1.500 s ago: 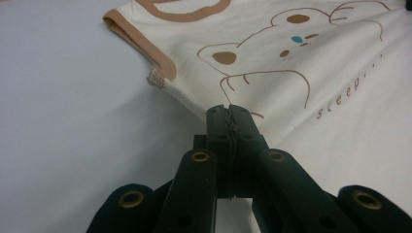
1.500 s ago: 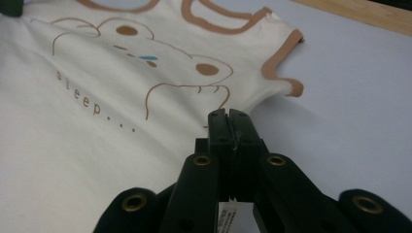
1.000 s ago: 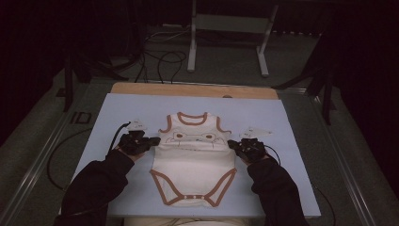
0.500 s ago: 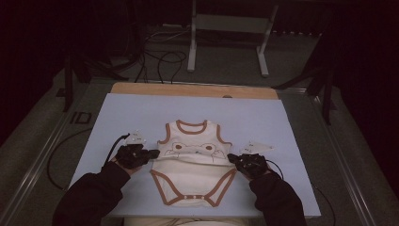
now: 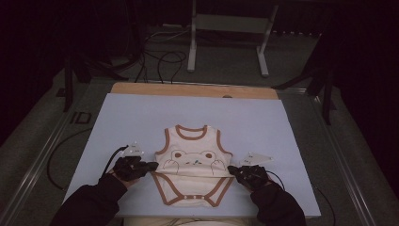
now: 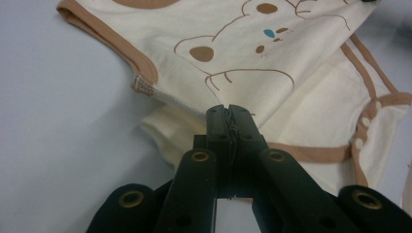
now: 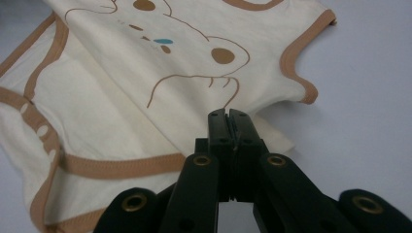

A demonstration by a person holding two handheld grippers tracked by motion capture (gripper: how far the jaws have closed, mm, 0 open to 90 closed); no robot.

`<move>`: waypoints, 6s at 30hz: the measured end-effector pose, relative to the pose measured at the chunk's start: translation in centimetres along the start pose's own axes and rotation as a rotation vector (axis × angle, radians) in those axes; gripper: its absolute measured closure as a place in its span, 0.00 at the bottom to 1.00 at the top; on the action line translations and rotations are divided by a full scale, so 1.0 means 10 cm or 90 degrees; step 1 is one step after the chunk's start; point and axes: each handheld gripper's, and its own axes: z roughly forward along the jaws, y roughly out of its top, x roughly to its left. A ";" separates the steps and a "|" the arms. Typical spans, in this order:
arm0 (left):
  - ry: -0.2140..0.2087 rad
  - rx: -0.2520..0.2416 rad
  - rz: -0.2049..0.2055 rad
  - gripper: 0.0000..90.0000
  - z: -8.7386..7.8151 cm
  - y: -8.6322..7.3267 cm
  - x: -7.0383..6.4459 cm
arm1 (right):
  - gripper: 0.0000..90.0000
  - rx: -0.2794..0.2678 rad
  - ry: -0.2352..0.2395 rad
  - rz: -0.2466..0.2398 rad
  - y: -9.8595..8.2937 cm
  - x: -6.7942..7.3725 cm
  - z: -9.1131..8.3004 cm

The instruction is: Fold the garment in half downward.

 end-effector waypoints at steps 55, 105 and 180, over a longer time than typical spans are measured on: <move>0.013 0.009 0.051 0.69 -0.02 -0.16 -0.15 | 0.55 -0.012 0.020 0.011 -0.15 0.00 0.02; -0.036 -0.072 0.142 0.01 -0.37 0.62 0.05 | 0.12 -0.131 0.027 -0.071 0.89 -0.21 -0.17; 0.007 0.013 0.081 0.27 0.77 0.75 0.92 | 0.12 0.045 0.036 -0.021 0.81 -1.03 1.31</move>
